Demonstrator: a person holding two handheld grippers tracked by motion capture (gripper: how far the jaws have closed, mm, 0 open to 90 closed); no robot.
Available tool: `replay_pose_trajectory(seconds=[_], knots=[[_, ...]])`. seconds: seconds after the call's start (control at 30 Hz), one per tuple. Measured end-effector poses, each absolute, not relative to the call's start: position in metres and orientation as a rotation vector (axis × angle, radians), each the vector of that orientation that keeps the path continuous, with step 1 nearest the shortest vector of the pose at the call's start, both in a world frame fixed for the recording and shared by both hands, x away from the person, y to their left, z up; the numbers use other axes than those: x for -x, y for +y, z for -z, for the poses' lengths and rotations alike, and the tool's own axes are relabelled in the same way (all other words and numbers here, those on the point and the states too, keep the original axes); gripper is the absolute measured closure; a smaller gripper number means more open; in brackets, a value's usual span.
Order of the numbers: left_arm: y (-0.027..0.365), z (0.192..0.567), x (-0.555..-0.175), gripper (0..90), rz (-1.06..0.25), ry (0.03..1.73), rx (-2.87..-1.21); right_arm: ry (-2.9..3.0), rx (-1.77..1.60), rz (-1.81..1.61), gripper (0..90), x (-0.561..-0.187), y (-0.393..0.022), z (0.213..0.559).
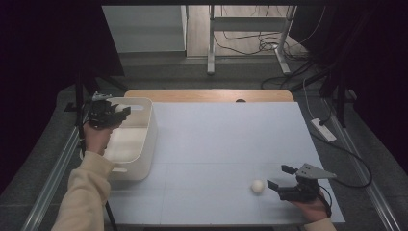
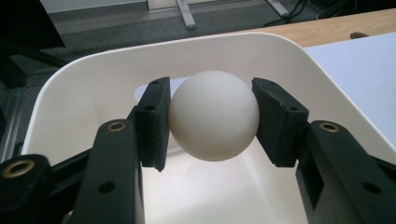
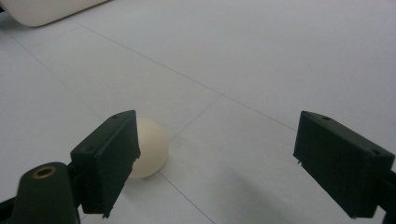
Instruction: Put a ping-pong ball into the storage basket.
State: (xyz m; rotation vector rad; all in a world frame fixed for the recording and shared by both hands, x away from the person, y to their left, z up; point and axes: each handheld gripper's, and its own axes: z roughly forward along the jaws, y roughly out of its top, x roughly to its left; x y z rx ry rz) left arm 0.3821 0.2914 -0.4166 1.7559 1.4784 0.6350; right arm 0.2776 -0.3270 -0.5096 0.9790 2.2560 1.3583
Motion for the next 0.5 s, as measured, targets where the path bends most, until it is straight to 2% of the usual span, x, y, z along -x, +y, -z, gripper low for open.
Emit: replay_pose_trajectory(seconds=[0.13, 0.2, 0.23, 0.27, 0.33, 0.5], knots=[[0.2916, 0.4162, -0.3813, 48.1, -0.641, 1.477, -1.752, 2.255, -0.978, -1.359, 14.3, -0.2776, -0.3273, 0.5096], [0.2909, 0.4158, -0.3812, 41.3, -0.658, 1.484, -1.75, 2.255, -0.978, -1.359, 14.4, -0.2777, -0.3276, 0.5095], [0.2909, 0.4158, -0.3812, 33.5, -0.658, 1.484, -1.75, 2.255, -0.978, -1.359, 14.4, -0.2777, -0.3276, 0.5095], [0.2906, 0.4153, -0.3811, 33.5, -0.658, 1.49, -1.743, 2.255, -0.977, -1.358, 14.3, -0.2777, -0.3275, 0.5096], [0.2901, 0.4144, -0.3805, 24.5, -0.664, 1.494, -1.738, 2.256, -0.978, -1.358, 14.3, -0.2778, -0.3272, 0.5096], [0.2855, 0.4075, -0.3738, 15.8, -0.662, 1.471, -1.691, 2.257, -0.977, -1.356, 14.3, -0.2779, -0.327, 0.5097]])
